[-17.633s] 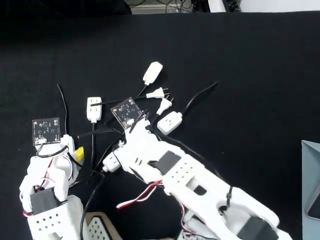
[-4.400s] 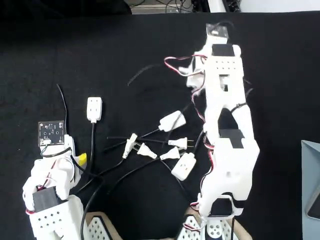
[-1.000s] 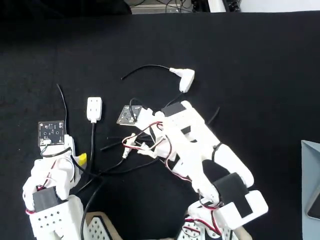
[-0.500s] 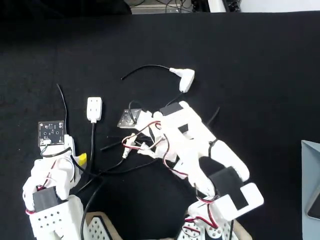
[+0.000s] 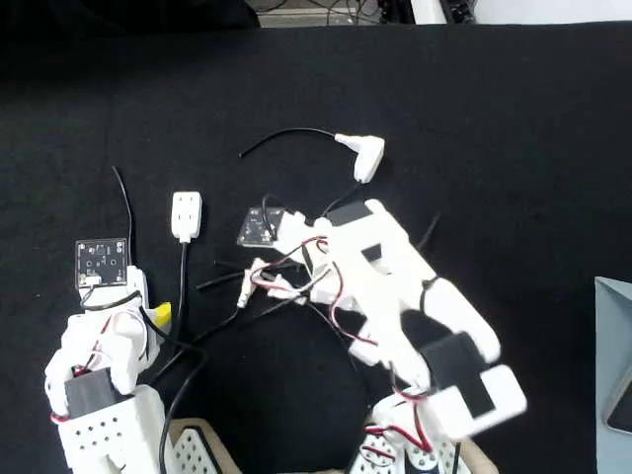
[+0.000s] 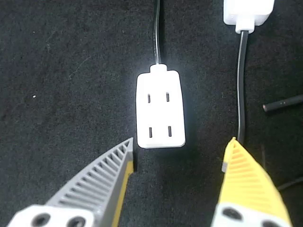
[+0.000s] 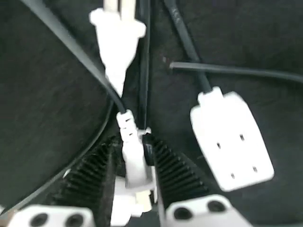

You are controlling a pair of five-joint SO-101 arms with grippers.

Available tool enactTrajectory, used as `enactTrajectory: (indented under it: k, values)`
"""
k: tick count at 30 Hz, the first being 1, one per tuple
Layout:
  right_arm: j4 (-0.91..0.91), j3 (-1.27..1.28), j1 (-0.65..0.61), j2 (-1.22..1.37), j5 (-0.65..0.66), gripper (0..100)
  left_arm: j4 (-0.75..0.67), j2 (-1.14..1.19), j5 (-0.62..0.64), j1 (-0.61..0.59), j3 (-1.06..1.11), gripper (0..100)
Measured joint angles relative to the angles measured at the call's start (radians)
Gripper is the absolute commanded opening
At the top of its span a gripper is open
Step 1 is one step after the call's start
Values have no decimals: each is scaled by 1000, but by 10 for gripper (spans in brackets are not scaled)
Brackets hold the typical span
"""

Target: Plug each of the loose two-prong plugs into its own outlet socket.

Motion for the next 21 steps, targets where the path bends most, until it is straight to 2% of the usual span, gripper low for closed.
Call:
enactTrajectory:
  k: [7, 12, 15, 21]
  values:
    - [158, 0, -71, -295, -110, 11, 0, 0, 0, 0, 0, 296]
    - [186, 2, -133, -470, -238, 11, 0, 0, 0, 0, 0, 296]
    - [143, 6, -167, -488, -376, 11, 0, 0, 0, 0, 0, 296]
    - [0, 91, -206, -394, -746, 11, 0, 0, 0, 0, 0, 296]
